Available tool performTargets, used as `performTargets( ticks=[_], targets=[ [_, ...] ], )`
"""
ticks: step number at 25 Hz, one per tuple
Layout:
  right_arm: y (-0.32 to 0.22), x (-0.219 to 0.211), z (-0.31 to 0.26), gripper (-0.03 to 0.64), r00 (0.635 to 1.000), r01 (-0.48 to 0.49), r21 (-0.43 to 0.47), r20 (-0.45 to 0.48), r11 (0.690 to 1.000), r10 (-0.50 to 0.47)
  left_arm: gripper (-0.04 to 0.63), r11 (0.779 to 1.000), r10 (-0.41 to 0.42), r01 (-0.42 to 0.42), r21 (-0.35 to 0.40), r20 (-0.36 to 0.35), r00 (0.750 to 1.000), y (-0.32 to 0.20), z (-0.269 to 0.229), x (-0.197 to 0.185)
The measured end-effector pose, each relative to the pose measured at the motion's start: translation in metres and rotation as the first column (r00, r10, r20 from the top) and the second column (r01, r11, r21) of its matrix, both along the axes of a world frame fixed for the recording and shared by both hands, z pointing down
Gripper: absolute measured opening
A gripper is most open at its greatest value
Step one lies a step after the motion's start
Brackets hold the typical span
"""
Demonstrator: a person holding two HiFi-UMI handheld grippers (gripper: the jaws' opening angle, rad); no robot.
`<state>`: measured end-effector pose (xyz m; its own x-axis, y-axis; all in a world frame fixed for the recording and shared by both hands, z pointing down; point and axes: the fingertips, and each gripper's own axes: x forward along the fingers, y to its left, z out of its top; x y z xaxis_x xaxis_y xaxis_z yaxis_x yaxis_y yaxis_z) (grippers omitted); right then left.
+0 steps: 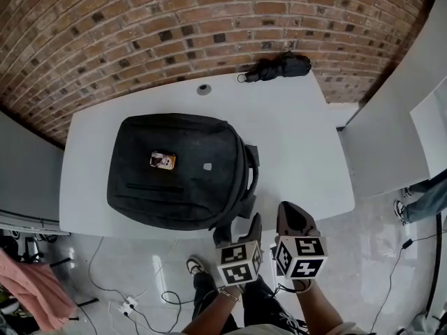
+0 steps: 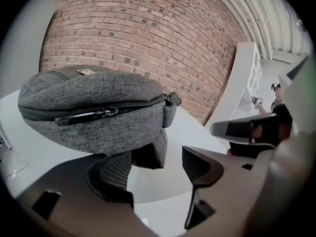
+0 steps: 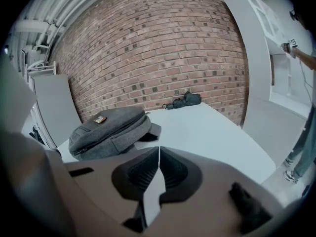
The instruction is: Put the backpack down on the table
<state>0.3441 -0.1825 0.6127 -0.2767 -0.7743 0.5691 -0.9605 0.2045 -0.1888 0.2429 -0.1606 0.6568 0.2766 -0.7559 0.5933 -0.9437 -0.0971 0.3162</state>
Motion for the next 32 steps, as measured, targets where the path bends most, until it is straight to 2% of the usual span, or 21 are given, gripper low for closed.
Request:
performTargets(
  ticks=[5, 8, 11, 16, 19, 23, 26, 28, 32],
  targets=[
    [0.006, 0.006, -0.007, 0.031, 1.0, -0.017, 0.002, -0.003, 1.0, 0.017, 0.308, 0.999, 0.044, -0.045, -0.03, -0.016, 0.999, 0.017, -0.004, 0.007],
    [0.008, 0.008, -0.016, 0.031, 1.0, -0.027, 0.013, -0.001, 1.0, 0.027, 0.31, 0.994, 0.105, -0.104, -0.033, 0.005, 0.995, 0.03, -0.01, 0.015],
    [0.011, 0.007, -0.029, 0.031, 1.0, -0.032, 0.029, 0.001, 0.999, 0.032, 0.31, 0.988, 0.153, -0.153, -0.02, 0.031, 0.988, 0.04, -0.022, 0.019],
    [0.011, 0.004, -0.053, 0.031, 0.999, -0.044, 0.064, 0.003, 0.997, 0.044, 0.308, 0.984, 0.173, -0.173, 0.041, 0.008, 0.985, 0.038, -0.064, 0.014],
    [0.01, 0.002, -0.067, 0.031, 0.999, -0.051, 0.089, 0.002, 0.995, 0.051, 0.283, 0.985, 0.14, -0.14, 0.099, 0.007, 0.99, 0.025, -0.092, -0.006],
    [0.014, -0.009, -0.087, 0.031, 0.999, -0.043, 0.116, -0.005, 0.992, 0.044, 0.236, 0.984, 0.057, -0.062, 0.165, 0.03, 0.998, 0.011, -0.128, -0.052],
    [0.015, -0.023, -0.102, 0.031, 1.0, -0.022, 0.135, -0.018, 0.991, 0.025, 0.167, 0.975, -0.01, -0.002, 0.221, 0.056, 0.998, 0.002, -0.153, -0.093],
    [0.016, -0.033, -0.11, 0.031, 1.0, -0.009, 0.142, -0.025, 0.99, 0.013, 0.11, 0.967, -0.052, 0.038, 0.253, 0.048, 0.997, -0.002, -0.166, -0.118],
    [0.015, -0.055, -0.122, 0.031, 0.999, 0.01, 0.15, -0.047, 0.989, -0.002, 0.059, 0.953, -0.095, 0.082, 0.291, 0.031, 0.995, -0.004, -0.183, -0.16]
  ],
)
